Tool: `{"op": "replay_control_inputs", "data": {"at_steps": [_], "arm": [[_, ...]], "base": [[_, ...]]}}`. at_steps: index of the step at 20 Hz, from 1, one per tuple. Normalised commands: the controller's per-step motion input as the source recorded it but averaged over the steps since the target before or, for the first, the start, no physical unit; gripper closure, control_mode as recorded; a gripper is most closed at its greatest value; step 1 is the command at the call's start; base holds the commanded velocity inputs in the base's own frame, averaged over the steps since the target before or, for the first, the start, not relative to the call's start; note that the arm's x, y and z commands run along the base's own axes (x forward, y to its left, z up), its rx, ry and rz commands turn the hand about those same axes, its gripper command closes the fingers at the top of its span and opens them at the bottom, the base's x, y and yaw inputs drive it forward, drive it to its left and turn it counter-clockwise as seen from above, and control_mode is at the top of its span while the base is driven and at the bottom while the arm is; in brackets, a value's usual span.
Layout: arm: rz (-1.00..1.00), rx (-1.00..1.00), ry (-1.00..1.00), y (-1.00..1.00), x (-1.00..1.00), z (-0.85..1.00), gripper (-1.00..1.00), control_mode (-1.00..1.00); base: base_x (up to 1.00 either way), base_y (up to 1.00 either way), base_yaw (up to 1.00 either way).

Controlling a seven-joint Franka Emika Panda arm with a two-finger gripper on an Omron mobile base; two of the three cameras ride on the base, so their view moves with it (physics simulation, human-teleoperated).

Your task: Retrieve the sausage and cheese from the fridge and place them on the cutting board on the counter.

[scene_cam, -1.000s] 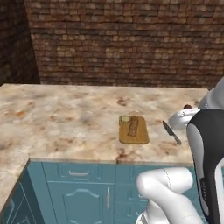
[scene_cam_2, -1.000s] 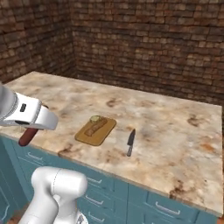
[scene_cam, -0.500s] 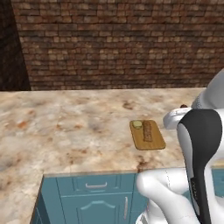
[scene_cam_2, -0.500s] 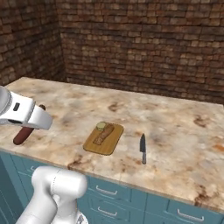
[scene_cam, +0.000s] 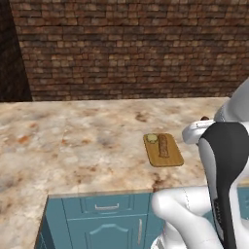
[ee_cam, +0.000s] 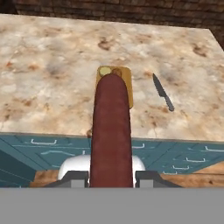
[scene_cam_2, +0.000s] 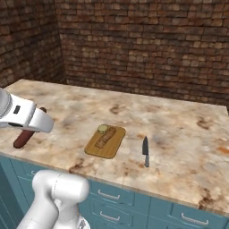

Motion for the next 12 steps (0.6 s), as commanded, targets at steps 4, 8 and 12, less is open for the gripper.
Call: {"op": "replay_control_inputs", "data": {"at_steps": [4,8,12], "arm": [[-0.02,0.21,0.25,-0.69,0.65,-0.33,1.00,-1.00],[-0.10,0.18,0.20,-0.56,0.92,-0.24,1.00,-1.00],[-0.14,0.06,0.20,-0.21,0.99,-0.36,1.00,-1.00]], "base": [[0.00,0.00,0.00],[0.00,0.00,0.00],[0.00,0.00,0.00]]}}
